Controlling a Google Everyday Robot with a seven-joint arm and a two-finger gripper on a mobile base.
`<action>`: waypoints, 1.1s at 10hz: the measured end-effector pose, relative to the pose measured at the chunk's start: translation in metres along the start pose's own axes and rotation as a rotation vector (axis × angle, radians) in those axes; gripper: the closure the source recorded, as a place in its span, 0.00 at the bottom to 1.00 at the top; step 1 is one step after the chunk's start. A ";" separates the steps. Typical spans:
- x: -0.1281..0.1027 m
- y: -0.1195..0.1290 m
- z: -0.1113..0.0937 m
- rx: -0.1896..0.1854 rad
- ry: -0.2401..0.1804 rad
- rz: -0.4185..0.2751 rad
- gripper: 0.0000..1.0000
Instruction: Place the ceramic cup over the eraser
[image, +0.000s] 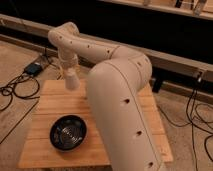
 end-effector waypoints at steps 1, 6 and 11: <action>-0.003 -0.011 -0.006 0.013 -0.004 0.015 1.00; -0.007 -0.057 -0.033 0.109 -0.001 0.071 1.00; 0.022 -0.073 -0.040 0.129 0.032 0.124 1.00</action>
